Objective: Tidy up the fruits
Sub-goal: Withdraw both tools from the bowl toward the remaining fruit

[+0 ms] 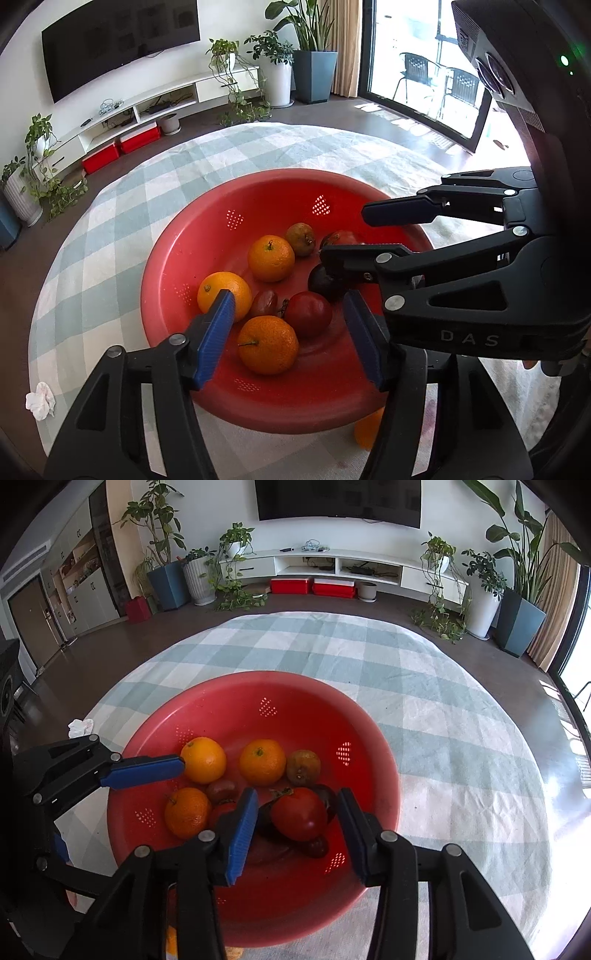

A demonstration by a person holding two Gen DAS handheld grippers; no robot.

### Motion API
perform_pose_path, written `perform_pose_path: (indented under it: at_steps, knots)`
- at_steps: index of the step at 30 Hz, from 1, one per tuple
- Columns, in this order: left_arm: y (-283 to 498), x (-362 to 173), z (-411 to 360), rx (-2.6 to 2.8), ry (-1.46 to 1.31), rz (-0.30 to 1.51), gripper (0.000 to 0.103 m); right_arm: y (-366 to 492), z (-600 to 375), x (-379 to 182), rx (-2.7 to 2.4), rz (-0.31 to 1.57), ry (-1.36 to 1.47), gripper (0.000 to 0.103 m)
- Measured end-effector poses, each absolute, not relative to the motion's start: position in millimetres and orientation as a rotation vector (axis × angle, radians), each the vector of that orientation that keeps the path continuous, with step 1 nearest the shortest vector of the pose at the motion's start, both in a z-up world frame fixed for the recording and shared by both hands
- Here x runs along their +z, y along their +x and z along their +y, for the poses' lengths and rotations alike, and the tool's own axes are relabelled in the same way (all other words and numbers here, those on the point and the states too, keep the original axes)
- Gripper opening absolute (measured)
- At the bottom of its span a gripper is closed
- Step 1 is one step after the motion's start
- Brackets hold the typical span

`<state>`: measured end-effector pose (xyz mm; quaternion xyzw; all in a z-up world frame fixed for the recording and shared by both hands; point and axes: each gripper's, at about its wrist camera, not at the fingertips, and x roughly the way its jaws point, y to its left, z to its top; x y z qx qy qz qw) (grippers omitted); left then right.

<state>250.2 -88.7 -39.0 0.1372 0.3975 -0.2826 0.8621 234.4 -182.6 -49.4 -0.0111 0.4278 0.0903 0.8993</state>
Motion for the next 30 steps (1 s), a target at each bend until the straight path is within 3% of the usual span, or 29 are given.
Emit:
perform_pose_path:
  at_steps: [3,5,11,23,26,30]
  knots:
    - [239,-27,-81,-0.589,0.271,0.806,0.068,218,-189,-36,0.181,0.837,0.011,0.06]
    - [227,-19,-74,-0.584,0.255,0.781,0.078,204,-196,-27,0.181,0.802,0.039,0.063]
    - [182,-17,-54,-0.613,0.251,0.765,0.088,154,-215,-16,0.186,0.747,0.128,0.071]
    - [148,-71,-72,-0.712,0.403,0.892,0.09,85,-202,-56,0.201,0.861,0.207,0.072]
    - [146,-75,-74,-0.701,0.404,0.884,0.102,79,-203,-59,0.197,0.865,0.214,0.078]
    - [150,-73,-74,-0.67,0.374,0.864,0.103,78,-210,-56,0.176,0.849,0.232,0.09]
